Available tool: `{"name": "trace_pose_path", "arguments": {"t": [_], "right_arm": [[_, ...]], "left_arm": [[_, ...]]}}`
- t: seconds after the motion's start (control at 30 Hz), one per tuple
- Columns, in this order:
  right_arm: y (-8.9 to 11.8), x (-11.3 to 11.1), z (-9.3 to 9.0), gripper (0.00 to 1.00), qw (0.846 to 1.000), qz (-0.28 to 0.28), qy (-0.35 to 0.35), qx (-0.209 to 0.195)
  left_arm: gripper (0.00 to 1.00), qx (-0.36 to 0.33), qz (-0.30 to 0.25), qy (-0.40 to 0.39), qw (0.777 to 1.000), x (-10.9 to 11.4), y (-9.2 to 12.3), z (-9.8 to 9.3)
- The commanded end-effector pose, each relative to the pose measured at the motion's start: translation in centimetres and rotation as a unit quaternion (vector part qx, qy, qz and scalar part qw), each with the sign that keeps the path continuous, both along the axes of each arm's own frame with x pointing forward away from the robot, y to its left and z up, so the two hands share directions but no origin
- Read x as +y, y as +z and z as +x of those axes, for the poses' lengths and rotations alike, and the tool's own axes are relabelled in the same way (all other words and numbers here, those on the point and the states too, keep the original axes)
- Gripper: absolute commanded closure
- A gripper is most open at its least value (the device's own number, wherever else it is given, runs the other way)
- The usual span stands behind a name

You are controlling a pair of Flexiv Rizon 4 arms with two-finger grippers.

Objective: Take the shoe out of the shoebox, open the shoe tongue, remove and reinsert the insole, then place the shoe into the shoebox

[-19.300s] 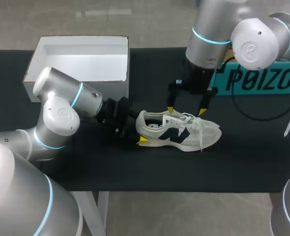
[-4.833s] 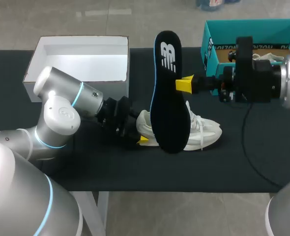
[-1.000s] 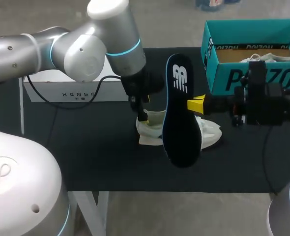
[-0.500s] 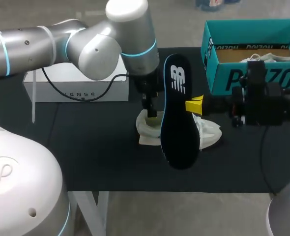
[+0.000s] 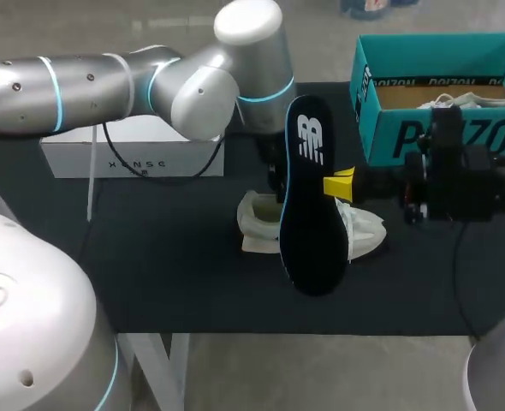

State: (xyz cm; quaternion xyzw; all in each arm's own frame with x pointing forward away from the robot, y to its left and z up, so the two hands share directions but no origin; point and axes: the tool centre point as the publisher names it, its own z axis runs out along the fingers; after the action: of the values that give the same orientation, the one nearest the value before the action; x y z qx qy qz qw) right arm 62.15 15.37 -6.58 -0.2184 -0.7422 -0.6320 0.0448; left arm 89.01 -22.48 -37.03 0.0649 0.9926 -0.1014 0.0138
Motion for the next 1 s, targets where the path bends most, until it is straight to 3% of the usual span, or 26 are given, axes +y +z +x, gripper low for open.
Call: {"name": "trace_pose_path", "arguments": {"t": [0.03, 0.2, 0.5, 0.63, 0.73, 1.0], "right_arm": [[0.4, 0.4, -0.8, 1.00, 0.997, -0.028, -0.073, -0.008], [0.4, 0.4, -0.8, 1.00, 0.997, -0.028, -0.073, -0.008], [0.4, 0.4, -0.8, 1.00, 0.997, -0.028, -0.073, -0.008], [0.4, 0.4, -0.8, 1.00, 0.997, -0.028, -0.073, -0.008], [0.4, 0.4, -0.8, 1.00, 0.997, -0.028, -0.073, -0.008], [0.4, 0.4, -0.8, 1.00, 0.997, -0.028, -0.073, -0.008]], "left_arm": [[1.00, 0.008, 0.010, -0.008, 1.000, -1.4, -1.4, 0.4], [1.00, 0.022, 0.020, -0.016, 0.999, -2.0, -1.8, -0.6], [1.00, 0.022, 0.020, -0.016, 0.999, -2.0, -1.8, -0.6], [1.00, 0.038, 0.058, -0.142, 0.988, -2.1, -1.7, 0.4], [1.00, 0.042, 0.058, -0.264, 0.962, -2.3, -0.8, 0.0], [1.00, 0.027, 0.066, -0.268, 0.961, -2.3, -0.5, -0.2]]}}
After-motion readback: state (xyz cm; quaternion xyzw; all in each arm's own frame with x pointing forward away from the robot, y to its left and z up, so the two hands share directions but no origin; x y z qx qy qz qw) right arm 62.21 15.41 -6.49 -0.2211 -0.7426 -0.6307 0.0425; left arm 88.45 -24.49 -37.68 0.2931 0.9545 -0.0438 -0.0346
